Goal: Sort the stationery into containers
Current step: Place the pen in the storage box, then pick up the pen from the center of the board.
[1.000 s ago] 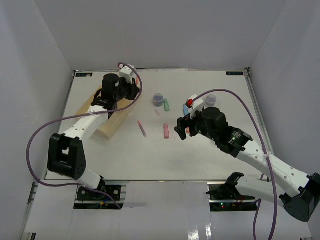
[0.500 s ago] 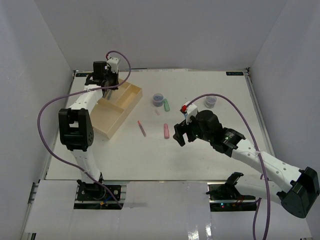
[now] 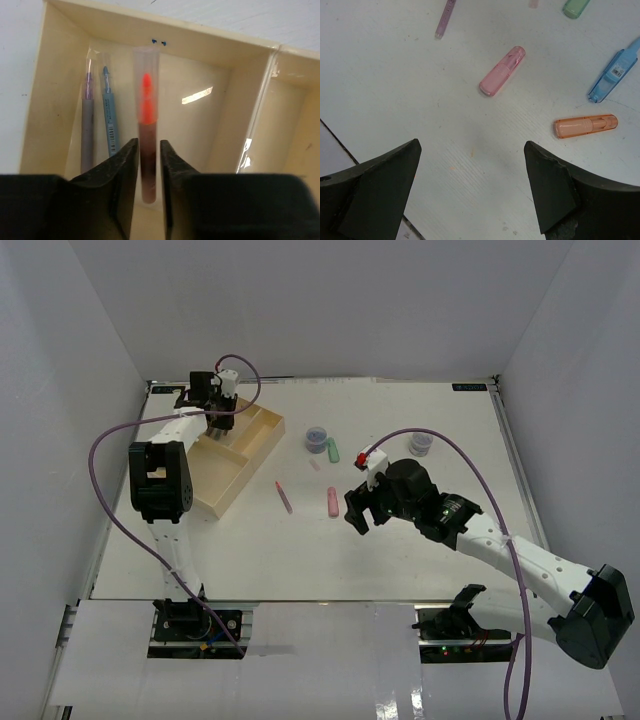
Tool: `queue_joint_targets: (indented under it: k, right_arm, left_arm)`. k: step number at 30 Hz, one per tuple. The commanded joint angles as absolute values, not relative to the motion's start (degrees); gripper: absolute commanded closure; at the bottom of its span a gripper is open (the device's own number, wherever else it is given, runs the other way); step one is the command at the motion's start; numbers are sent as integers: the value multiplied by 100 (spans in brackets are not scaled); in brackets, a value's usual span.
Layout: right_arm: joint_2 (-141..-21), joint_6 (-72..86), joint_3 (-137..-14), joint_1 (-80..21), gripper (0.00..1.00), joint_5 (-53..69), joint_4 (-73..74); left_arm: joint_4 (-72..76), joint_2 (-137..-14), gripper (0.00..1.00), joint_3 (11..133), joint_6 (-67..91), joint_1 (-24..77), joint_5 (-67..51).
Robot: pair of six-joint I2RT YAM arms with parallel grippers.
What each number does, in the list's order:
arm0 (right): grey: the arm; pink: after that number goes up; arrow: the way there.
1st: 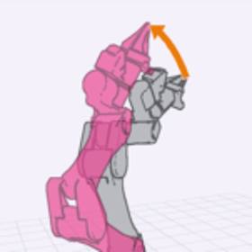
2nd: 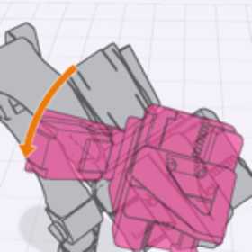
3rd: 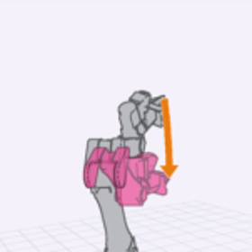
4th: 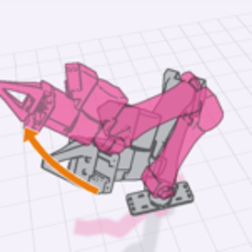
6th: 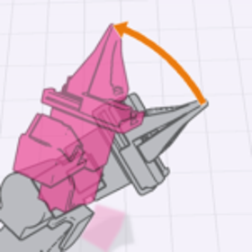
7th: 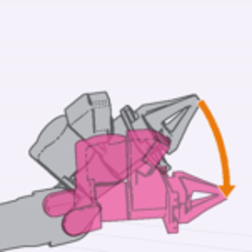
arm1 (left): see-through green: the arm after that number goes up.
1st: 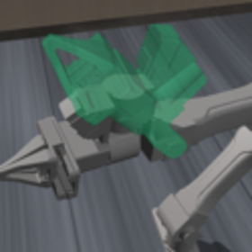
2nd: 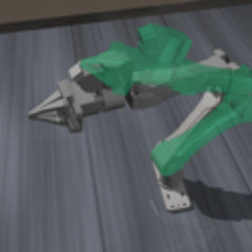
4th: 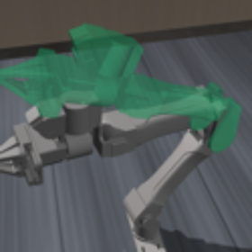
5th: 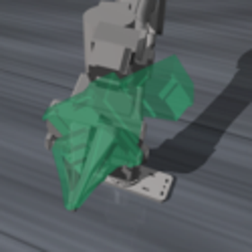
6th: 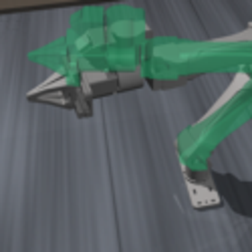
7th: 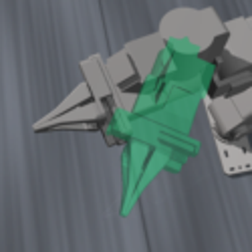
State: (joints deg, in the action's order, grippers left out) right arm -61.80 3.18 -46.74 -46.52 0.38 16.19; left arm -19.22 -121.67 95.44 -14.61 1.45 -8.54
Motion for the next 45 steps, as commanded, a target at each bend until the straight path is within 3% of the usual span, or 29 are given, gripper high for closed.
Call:
queue_joint_targets:
  k: [1,6,13,17,20,28,34,45]
  right_arm:
    - [-6187,237,-4790,-4632,10,167,1433]
    - [-6153,246,-4773,-4632,10,176,1450]
    - [-6196,281,-4860,-4632,10,229,1450]
    - [-6372,281,-4992,-4623,10,281,1433]
    - [-6591,299,-5123,-4632,9,377,1354]
    - [-7549,255,-5466,-4719,7,519,835]
    - [-8707,167,-6072,-5018,5,229,686]
    - [-10106,421,-6846,-5510,0,-492,474]
  left_arm:
    - [-1960,-12094,63,9826,-1529,105,-879]
    - [-1960,-12103,51,9931,-1503,105,-879]
    - [-1969,-11656,48,10011,-1143,105,-1124]
    - [-1978,-10979,33,9949,-572,105,-1344]
    - [-1969,-10338,29,9730,-54,105,-1433]
    - [-2074,-8747,3,8044,1334,105,-1046]
    - [-2066,-7421,2,6683,1915,105,-861]
    - [-2065,-6768,2,5661,2170,501,-1308]
